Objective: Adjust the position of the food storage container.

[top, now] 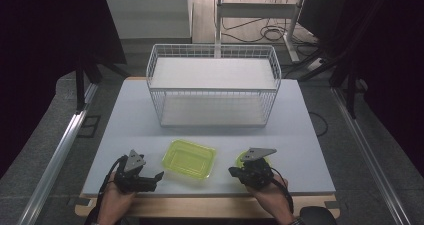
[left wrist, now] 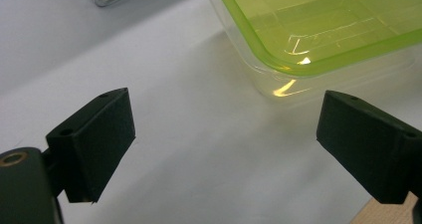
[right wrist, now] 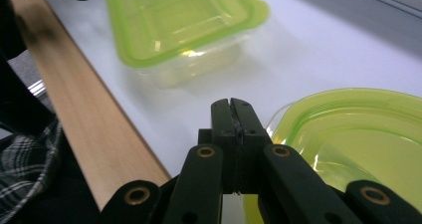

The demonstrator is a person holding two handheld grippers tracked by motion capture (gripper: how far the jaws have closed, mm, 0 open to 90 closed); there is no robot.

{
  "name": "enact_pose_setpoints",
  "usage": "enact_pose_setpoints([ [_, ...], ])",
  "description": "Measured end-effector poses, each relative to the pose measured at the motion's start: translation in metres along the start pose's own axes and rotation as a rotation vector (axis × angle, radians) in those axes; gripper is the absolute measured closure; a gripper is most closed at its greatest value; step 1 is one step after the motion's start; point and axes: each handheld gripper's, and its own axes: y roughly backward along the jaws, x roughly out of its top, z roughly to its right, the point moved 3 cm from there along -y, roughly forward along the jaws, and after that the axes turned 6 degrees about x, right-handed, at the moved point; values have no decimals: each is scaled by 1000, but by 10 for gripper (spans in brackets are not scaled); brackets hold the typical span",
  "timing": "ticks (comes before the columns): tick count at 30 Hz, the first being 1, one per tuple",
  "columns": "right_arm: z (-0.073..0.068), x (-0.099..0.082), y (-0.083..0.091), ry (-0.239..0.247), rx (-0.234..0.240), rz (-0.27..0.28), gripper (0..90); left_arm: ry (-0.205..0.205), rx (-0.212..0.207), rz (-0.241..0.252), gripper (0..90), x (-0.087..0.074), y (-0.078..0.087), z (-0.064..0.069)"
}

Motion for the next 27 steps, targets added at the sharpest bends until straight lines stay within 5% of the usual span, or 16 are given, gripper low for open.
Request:
enact_pose_setpoints([
  [27,66,-17,43,-137,-154,72,890,-10,-18,-43,88,0,-1,5],
])
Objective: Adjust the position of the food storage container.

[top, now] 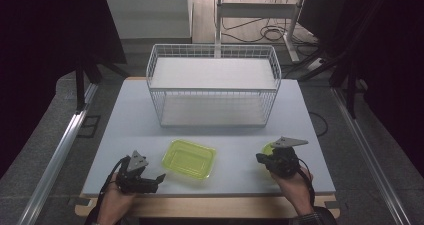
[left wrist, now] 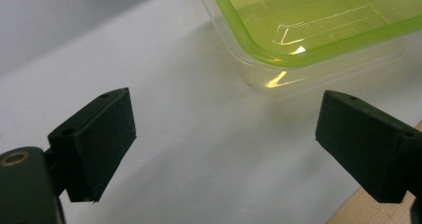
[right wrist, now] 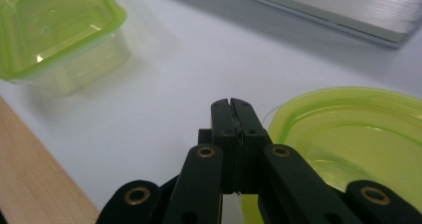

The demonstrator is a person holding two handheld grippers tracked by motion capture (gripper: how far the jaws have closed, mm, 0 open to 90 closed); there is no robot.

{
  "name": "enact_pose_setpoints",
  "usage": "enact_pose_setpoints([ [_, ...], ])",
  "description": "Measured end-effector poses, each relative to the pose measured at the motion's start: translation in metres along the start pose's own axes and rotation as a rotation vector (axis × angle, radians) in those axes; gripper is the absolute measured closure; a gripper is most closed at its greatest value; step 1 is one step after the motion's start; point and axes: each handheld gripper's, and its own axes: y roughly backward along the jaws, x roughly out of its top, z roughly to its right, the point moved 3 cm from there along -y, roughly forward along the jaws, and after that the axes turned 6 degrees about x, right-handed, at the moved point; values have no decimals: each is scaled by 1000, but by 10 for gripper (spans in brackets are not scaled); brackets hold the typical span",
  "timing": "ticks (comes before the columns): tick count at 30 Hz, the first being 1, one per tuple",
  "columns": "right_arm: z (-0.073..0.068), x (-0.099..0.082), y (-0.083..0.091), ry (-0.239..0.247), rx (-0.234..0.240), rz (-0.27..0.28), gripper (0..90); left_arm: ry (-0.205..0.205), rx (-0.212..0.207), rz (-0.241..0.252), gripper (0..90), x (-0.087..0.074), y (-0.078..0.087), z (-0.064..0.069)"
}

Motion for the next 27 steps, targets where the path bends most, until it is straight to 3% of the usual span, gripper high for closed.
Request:
enact_pose_setpoints([
  [9,18,-2,8,-28,-40,16,890,-12,-35,28,78,1,3,2],
  [18,42,-5,21,-78,-97,42,891,-15,-22,23,115,1,3,1],
  [23,40,-5,23,-73,-101,50,890,-28,-17,19,172,2,4,1],
  [27,33,-3,23,-58,-86,61,890,-22,-29,7,318,1,7,-3],
])
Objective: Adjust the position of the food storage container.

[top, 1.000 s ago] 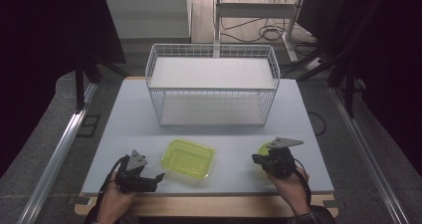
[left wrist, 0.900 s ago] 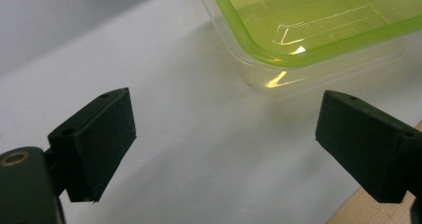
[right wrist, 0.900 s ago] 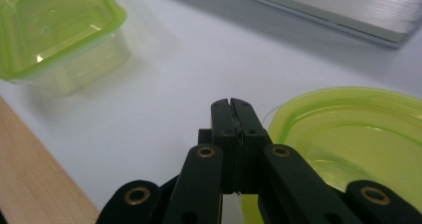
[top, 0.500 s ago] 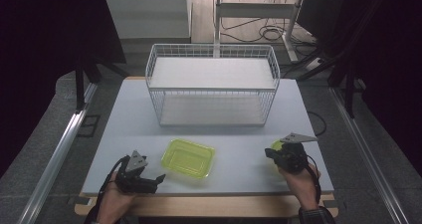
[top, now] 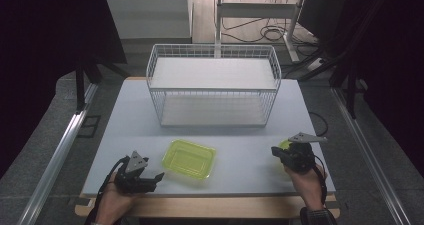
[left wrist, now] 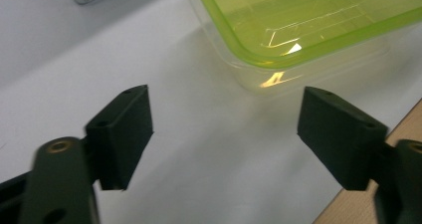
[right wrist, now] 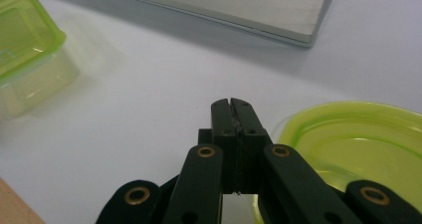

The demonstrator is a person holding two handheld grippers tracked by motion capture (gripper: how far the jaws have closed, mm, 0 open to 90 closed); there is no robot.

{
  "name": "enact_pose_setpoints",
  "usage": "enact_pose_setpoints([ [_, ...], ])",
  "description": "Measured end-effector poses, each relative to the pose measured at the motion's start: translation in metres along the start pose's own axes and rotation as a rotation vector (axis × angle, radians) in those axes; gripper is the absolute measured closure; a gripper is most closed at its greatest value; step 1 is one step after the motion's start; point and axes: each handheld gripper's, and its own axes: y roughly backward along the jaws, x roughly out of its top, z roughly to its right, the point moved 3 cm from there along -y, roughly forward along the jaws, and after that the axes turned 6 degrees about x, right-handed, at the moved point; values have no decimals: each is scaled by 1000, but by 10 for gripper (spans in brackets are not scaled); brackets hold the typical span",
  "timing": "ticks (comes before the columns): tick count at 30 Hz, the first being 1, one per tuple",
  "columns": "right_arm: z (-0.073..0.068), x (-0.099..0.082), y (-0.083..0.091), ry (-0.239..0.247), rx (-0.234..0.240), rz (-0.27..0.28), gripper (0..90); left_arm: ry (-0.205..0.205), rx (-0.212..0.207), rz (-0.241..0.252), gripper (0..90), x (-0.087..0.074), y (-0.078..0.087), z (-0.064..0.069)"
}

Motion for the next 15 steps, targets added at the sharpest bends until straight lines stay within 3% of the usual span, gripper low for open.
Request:
enact_pose_setpoints([
  [3,-5,-1,-1,5,15,-3,889,24,-22,1,473,-1,2,-8],
  [6,-15,1,-4,23,40,4,889,84,-35,-12,636,-1,-2,-23],
  [8,-17,1,-4,29,47,3,889,93,-34,-19,741,0,-5,-27],
  [9,-20,1,-5,28,54,4,889,105,-39,-25,741,1,-7,-29],
  [11,-28,1,-9,43,80,-1,890,106,-66,-32,871,5,-15,-32],
  [15,-40,2,-17,35,116,-9,891,89,-90,-51,900,11,-26,-32],
])
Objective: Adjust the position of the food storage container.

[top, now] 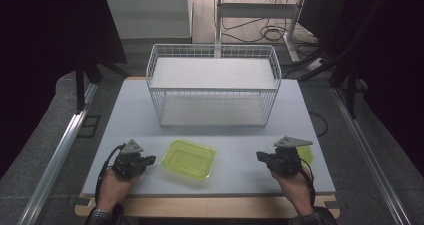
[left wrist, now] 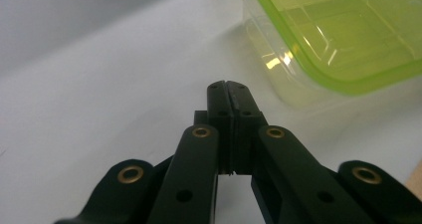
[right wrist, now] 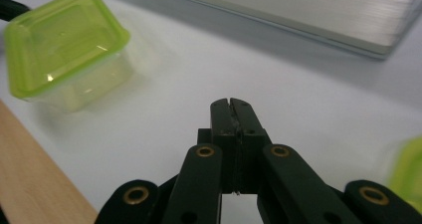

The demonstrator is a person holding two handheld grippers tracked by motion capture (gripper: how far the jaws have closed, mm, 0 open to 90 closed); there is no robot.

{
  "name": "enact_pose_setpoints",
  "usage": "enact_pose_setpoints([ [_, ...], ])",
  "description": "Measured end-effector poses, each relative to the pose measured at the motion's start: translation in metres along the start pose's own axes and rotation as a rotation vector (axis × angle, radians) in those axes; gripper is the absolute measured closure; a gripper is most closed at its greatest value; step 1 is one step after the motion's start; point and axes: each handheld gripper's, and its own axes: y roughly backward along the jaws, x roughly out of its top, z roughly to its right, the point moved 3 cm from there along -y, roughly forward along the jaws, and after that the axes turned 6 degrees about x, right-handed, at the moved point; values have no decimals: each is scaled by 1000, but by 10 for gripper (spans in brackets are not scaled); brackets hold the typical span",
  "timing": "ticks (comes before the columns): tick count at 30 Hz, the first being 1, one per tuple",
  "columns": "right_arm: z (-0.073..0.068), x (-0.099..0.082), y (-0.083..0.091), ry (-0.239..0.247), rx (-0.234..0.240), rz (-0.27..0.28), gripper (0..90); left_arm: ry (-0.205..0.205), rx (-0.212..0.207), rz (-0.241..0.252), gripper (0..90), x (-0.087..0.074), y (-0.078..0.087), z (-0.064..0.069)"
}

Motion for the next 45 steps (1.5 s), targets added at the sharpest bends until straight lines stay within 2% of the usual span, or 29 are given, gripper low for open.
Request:
enact_pose_setpoints([
  [1,-3,0,-3,-1,10,-5,891,-35,-4,-26,900,4,-7,1],
  [3,-8,0,-9,-1,30,-14,892,-53,-12,-40,900,8,-13,4],
  [8,-21,0,-23,4,73,-41,891,-82,-32,-56,900,11,-18,13],
  [10,-29,-1,-34,8,105,-65,891,-100,-38,-69,900,11,-19,17],
  [13,-36,-1,-44,20,128,-86,891,-106,-55,-75,900,10,-19,22],
  [17,-39,-2,-53,21,147,-110,891,-119,-75,-75,900,11,-19,31],
  [19,-39,-2,-61,17,154,-130,890,-146,-91,-81,900,12,-20,42],
  [20,-39,-2,-63,16,159,-130,890,-146,-91,-81,900,12,-20,42],
  [21,-38,-2,-65,13,161,-138,889,-166,-102,-84,900,13,-21,50],
  [22,-38,-2,-65,13,161,-138,889,-166,-102,-84,900,13,-21,50],
  [23,-37,-2,-68,17,161,-144,887,-184,-111,-85,900,14,-22,57],
  [24,-37,-2,-68,17,161,-144,887,-184,-111,-85,900,14,-22,57],
  [28,-34,1,-73,23,163,-150,888,-217,-125,-82,900,15,-22,71],
  [34,-27,5,-75,23,146,-157,887,-232,-148,-81,900,14,-22,81],
  [38,-18,10,-73,28,113,-144,887,-267,-174,-82,900,15,-23,96],
  [42,-15,11,-70,45,89,-134,886,-268,-159,-81,876,14,-21,97],
  [44,-13,11,-67,55,73,-128,883,-250,-130,-68,826,13,-17,92],
  [45,-13,11,-67,55,73,-128,883,-250,-130,-68,780,13,-17,92],
])
